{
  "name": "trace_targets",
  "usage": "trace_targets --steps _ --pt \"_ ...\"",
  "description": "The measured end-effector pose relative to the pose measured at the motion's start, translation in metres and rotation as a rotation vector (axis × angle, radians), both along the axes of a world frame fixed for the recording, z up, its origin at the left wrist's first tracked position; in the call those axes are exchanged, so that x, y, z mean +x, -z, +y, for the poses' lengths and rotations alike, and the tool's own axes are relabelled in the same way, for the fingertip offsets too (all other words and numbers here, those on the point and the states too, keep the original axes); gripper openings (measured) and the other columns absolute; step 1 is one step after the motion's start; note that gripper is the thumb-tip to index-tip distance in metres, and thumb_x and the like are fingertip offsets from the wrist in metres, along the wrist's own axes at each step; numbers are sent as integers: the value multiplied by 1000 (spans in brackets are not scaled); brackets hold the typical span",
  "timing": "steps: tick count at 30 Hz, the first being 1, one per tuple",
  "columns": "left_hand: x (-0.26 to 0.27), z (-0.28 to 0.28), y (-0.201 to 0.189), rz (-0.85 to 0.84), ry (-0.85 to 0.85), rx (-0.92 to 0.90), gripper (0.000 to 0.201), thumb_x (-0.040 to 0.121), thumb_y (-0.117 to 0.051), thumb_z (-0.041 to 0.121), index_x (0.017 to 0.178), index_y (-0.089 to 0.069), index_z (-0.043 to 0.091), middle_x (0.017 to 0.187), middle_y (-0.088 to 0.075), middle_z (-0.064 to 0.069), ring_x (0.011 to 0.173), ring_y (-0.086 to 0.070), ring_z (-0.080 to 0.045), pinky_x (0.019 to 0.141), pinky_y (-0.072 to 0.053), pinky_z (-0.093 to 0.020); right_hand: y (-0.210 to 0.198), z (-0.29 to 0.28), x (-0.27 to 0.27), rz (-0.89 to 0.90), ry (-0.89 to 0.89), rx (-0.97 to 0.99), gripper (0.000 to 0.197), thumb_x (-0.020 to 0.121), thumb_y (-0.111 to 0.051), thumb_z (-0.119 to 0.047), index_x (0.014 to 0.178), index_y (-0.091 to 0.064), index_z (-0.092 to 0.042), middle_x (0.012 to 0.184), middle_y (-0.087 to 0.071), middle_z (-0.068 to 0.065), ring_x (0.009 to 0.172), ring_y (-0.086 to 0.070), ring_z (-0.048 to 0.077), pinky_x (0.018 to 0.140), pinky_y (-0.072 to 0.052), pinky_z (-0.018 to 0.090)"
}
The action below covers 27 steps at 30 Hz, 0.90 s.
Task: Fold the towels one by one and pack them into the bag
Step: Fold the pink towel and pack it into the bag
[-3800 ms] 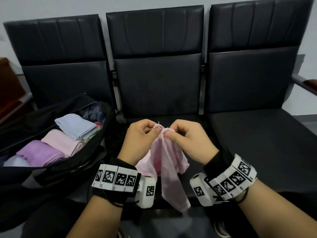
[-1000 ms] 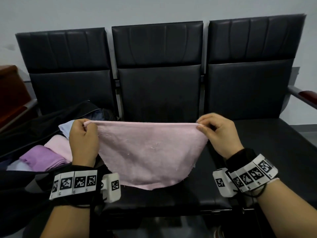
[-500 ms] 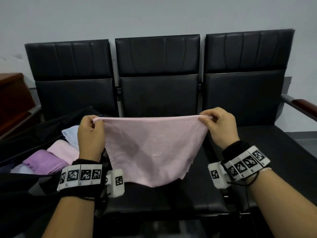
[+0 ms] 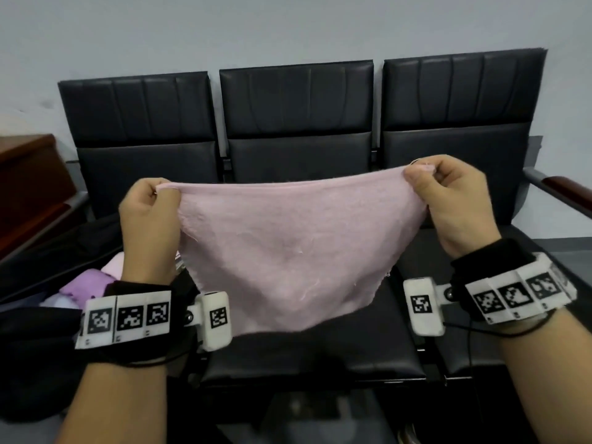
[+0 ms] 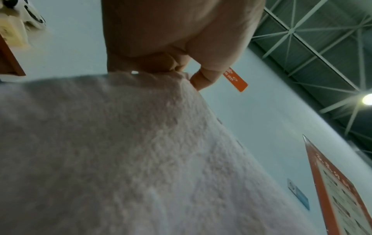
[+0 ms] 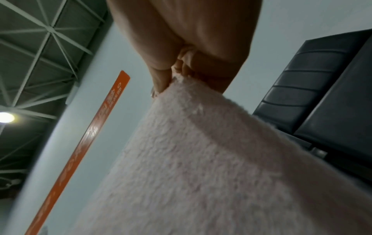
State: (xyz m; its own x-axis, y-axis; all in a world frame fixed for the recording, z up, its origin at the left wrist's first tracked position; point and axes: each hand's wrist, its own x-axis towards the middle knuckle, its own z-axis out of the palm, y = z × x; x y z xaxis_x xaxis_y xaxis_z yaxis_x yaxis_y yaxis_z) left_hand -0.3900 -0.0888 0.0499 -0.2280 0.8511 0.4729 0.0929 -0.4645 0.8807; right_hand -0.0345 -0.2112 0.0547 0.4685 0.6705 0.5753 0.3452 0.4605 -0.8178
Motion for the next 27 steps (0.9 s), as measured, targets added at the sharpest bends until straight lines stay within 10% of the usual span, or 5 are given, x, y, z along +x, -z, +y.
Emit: trace_targets --steps 9,15,20,24,27 --pt "27 58 84 154 38 -402 9 86 -55 15 82 -63 15 77 -57 -2 77 -50 -20 68 -40 -35 75 58 14 61 93 -347 14 93 -65 -13 81 -70 -10 82 -70 -3 73 -61 3 70 -50 18" --pt "35 91 30 108 89 -165 9 82 -58 30 80 -65 32 77 -61 4 73 -54 -17 64 -45 -39 28 98 28 48 159 -143 11 94 -61 -12 86 -68 -14 73 -63 -9 65 -54 -4 62 -45 13" --pt "26 90 9 100 136 -26 10 87 -58 26 88 -64 34 91 -65 8 89 -61 -11 86 -53 -41 1 87 32 57 71 54 16 94 -62 -21 82 -67 -30 73 -65 -19 72 -56 -5 68 -46 12" --pt "24 70 48 66 184 -31 20 91 -55 11 85 -62 29 77 -61 13 74 -55 -6 70 -47 -23 47 65 29 24 22 -27 18 97 -58 -25 83 -66 -34 76 -61 -19 77 -53 -3 70 -43 12" --pt "16 56 97 79 222 -183 20 89 -55 9 79 -60 25 71 -55 1 70 -49 -13 62 -40 -28 106 48 23 47 12 -151 23 98 -54 -20 82 -65 -32 75 -61 -17 75 -52 -2 69 -43 13"
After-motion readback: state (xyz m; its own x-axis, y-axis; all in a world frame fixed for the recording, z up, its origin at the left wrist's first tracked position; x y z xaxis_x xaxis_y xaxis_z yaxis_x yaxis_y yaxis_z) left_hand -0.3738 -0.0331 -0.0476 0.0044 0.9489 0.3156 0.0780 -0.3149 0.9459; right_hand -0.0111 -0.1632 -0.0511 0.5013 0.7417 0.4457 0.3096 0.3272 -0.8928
